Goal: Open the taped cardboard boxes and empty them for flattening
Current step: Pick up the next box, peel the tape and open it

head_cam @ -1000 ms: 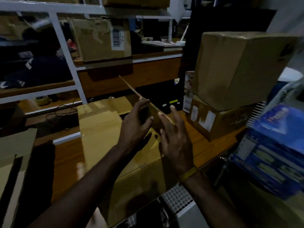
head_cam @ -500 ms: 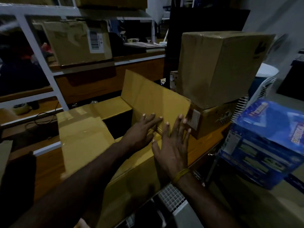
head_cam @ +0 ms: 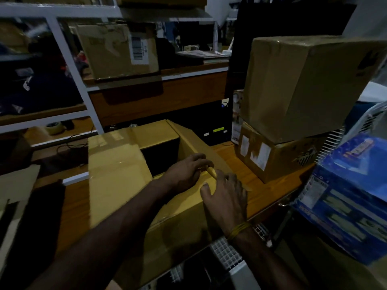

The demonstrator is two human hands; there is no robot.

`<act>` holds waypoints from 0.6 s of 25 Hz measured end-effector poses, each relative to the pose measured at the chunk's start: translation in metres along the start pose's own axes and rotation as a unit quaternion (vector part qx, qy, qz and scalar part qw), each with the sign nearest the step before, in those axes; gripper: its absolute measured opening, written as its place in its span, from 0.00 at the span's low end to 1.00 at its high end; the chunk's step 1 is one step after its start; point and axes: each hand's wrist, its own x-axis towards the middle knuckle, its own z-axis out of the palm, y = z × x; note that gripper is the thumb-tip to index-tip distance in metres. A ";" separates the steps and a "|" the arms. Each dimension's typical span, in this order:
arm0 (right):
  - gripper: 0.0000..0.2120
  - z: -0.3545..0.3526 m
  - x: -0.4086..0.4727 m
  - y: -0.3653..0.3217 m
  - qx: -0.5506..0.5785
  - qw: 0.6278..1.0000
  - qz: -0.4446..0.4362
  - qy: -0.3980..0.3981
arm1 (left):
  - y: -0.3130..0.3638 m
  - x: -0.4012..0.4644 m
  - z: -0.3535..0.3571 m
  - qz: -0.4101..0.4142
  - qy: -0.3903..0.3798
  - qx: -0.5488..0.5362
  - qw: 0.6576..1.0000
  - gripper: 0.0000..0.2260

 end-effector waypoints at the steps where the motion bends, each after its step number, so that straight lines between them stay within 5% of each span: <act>1: 0.34 0.000 -0.002 -0.001 0.000 1.000 -0.016 -0.001 | 0.002 -0.003 -0.004 -0.019 0.006 0.021 1.000 0.18; 6: 0.34 -0.001 -0.005 -0.014 0.039 0.988 -0.138 -0.065 | 0.017 -0.071 -0.031 -0.232 0.160 0.035 0.959 0.20; 15: 0.23 0.011 0.031 -0.063 0.125 0.919 -0.343 -0.148 | 0.053 -0.160 -0.030 -0.392 0.109 -0.003 0.914 0.30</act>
